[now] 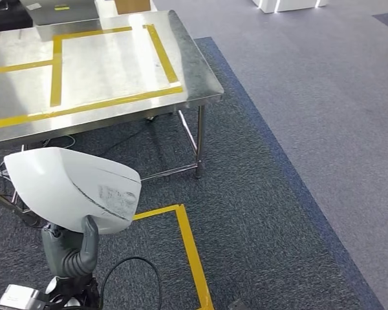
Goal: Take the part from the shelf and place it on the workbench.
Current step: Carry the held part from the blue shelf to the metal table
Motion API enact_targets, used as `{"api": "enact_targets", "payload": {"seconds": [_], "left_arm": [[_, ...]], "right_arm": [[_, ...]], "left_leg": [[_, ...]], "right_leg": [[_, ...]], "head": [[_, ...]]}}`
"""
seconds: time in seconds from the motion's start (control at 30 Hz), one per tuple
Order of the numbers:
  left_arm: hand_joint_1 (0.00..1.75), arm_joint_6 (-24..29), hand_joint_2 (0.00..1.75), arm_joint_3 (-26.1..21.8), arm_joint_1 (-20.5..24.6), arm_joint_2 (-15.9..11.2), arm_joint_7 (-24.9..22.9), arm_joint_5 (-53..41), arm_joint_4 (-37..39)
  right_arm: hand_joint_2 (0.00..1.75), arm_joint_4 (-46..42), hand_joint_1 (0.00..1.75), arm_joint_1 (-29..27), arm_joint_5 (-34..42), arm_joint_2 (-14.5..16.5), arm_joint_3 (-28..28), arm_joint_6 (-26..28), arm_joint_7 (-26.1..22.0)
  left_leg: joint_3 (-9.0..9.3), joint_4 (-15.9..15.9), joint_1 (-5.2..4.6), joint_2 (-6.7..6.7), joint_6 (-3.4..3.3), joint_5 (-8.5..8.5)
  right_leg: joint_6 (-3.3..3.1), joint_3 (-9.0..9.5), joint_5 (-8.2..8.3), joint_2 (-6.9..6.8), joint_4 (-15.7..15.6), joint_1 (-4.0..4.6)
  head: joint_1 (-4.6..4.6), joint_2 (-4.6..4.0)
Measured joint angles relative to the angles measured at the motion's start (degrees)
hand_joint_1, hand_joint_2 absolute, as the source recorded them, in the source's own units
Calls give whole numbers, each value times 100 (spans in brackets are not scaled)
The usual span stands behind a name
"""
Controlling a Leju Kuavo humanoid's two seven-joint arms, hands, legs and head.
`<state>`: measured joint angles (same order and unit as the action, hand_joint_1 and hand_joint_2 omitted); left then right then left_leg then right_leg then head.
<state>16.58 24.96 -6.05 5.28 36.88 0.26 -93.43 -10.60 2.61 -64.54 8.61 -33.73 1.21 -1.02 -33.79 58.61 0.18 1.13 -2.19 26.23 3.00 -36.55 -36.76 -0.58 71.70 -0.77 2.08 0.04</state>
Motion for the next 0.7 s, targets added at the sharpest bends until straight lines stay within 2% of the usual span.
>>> {"api": "enact_targets", "payload": {"seconds": [0.03, 0.07, 0.1, 0.13, 0.17, 0.2, 0.23, 0.3, 0.33, 0.37, 0.43, 0.47, 0.5, 0.53, 0.57, 0.6, 0.63, 0.7], "left_arm": [[175, 3, 175, 1, -3, 3, -1, -1, 1], [175, 3, 175, 1, -3, 3, -1, -1, 1], [175, 3, 175, 1, -3, 4, -1, -1, 1], [175, 3, 175, 2, -2, 6, -1, -1, 1], [175, 3, 175, 3, 2, 8, -1, -1, 1], [175, 3, 175, 4, 5, 9, -1, 0, 1], [175, 3, 175, 5, 5, 10, 0, 0, 1], [175, 5, 175, 4, -3, 8, 1, 0, 1], [175, 9, 175, 3, -4, 6, 1, -1, 1], [175, 17, 175, 3, 2, 4, 1, -1, 1], [175, 38, 175, 3, 16, 1, 2, -7, 3], [175, 48, 175, 4, 17, -1, 2, -9, 4], [175, 55, 175, 4, 14, -3, 2, -11, 7], [175, 61, 175, 4, 11, -5, 2, -11, 8], [175, 64, 175, 4, 9, -7, 2, -11, 9], [175, 68, 175, 3, 9, -8, 2, -12, 10], [175, 72, 175, 3, 13, -8, 2, -14, 10], [175, 84, 175, 4, 23, -5, 2, -19, 13]], "right_arm": [[0, 0, 0, -14, -2, -1, 0, -1, 5], [0, 0, 0, -24, -3, -1, 0, -1, 9], [0, 0, 0, -28, -3, -2, 0, -1, 11], [0, 0, 0, -30, -4, -2, 1, -1, 13], [0, 0, 0, -33, -4, -2, 2, -1, 13], [0, 0, 0, -35, -4, -2, 3, -1, 13], [0, 0, 0, -35, -4, -2, 5, 0, 15], [0, 0, 0, -30, -4, 0, 5, 1, 24], [0, 0, 0, -29, -4, 2, 5, 2, 28], [0, 0, 0, -29, -4, 4, 5, 1, 30], [0, 0, 0, -40, -10, 7, 8, 0, 33], [0, 0, 0, -48, -15, 7, 8, -1, 37], [0, 0, 0, -54, -20, 6, 8, -1, 40], [0, 0, 0, -55, -26, 5, 8, -1, 42], [0, 0, 0, -52, -30, 5, 8, -1, 42], [0, 0, 0, -47, -34, 7, 8, -1, 39], [0, 0, 0, -44, -38, 8, 9, -1, 37], [0, 0, 0, -38, -40, 11, 9, 1, 36]], "left_leg": [[1, 1, -4, 104, -5, 1], [10, 2, -5, 186, -4, 1], [21, 3, -5, 265, -2, 2], [25, 5, -8, 337, 8, 2], [16, 15, -9, 403, 25, 1], [-5, 20, -4, 463, 55, -8], [-32, 20, 6, 525, 94, -24], [-72, 22, 27, 610, 171, -44], [-98, 76, 20, 524, 206, -5], [-164, 228, 11, 379, 238, 92], [-431, 825, 5, 52, 295, 420], [-612, 1207, 16, -10, 317, 585], [-743, 1485, 27, -33, 331, 669], [-788, 1585, 36, -43, 339, 650], [-750, 1521, 42, -55, 342, 551], [-582, 1202, 42, -91, 332, 353], [-373, 805, 32, -188, 313, 179], [-54, 180, -16, -419, 245, 2]], "right_leg": [[-10, -140, 5, 45, 212, 3], [-27, -80, 196, 69, 12, 5], [-47, 66, 450, 141, -368, 3], [-67, 232, 643, 284, -766, -6], [-83, 371, 758, 419, -1100, -18], [-94, 465, 799, 524, -1297, -23], [-104, 504, 775, 567, -1358, -23], [-138, 546, 790, 452, -1391, -21], [-167, 562, 798, 378, -1411, -29], [-196, 580, 804, 293, -1434, -38], [-240, 611, 793, 118, -1453, -38], [-251, 618, 782, 23, -1452, -35], [-254, 626, 770, -68, -1451, -33], [-253, 636, 759, -153, -1450, -33], [-248, 651, 746, -232, -1449, -33], [-240, 677, 728, -301, -1449, -33], [-225, 707, 706, -366, -1450, -31], [-167, 714, 654, -472, -1442, 1]], "head": [[3, 0], [3, 0], [3, 0], [1, 0], [-3, 0], [-3, 0], [-7, 0], [-6, 0], [-20, 0], [-38, 0], [-73, -1], [-79, -1], [-77, -1], [-78, -1], [-79, 0], [-79, 0], [-78, 0], [-75, 0]]}}
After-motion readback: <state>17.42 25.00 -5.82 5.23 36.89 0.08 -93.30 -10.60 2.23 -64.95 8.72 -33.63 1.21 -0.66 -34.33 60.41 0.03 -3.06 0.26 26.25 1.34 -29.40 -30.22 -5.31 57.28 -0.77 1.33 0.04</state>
